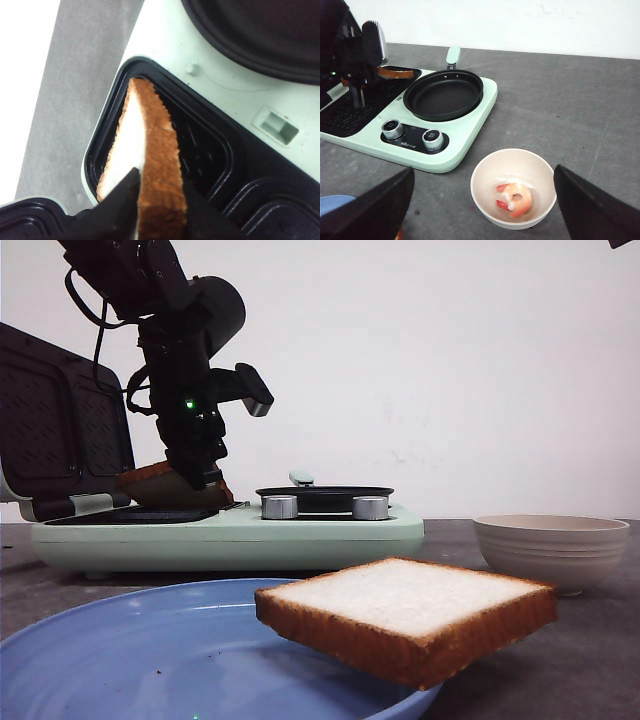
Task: Make breakfast with bread and shrimp
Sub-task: 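Lower the bread onto the sandwich plate and open the left gripper, then grasp the remaining bread slice on the blue plate with the right gripper, then carry the bread with the right gripper over the sandwich plate, then lay the bread beside the first slice and open the right gripper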
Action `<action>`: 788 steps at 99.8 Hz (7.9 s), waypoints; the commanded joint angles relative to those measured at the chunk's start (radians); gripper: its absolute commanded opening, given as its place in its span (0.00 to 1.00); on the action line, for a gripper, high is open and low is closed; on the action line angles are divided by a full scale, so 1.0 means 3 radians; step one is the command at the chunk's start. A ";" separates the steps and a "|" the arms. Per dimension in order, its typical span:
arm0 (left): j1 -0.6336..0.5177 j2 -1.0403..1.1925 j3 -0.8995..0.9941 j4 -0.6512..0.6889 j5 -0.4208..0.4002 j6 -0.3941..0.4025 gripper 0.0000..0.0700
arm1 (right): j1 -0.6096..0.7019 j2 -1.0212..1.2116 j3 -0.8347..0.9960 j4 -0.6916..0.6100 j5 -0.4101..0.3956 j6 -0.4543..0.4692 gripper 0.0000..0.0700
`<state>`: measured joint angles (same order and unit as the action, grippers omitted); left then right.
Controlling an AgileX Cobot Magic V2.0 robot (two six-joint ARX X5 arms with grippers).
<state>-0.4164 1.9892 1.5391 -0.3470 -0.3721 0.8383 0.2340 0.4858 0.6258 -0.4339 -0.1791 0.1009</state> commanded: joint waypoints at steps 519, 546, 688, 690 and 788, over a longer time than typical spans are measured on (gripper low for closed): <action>-0.0038 -0.3880 0.1012 -0.2894 0.1326 -0.2336 0.15 | 0.1306 0.5924 0.5183 -0.0994 -0.1801 -0.1639 0.01; -0.0038 -0.3877 0.1012 -0.2892 0.1326 -0.2336 0.15 | 0.1301 0.5984 0.5183 -0.1010 -0.1958 -0.1586 0.01; -0.0038 -0.3877 0.1012 -0.2911 0.1326 -0.2336 0.15 | 0.1297 0.6310 0.5197 -0.0837 -0.2059 -0.1291 0.01; -0.0038 -0.3877 0.1012 -0.2911 0.1326 -0.2336 0.15 | 0.1296 0.6310 0.5208 -0.0884 -0.2059 -0.1291 0.01; -0.0038 -0.3877 0.1012 -0.2912 0.1326 -0.2401 0.15 | 0.1303 0.6308 0.5371 -0.0805 -0.1049 -0.1197 0.90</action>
<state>-0.4232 0.8188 1.8259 -1.2304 0.0254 0.1280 0.6155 2.3444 2.1967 -0.6937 -0.5358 -0.2760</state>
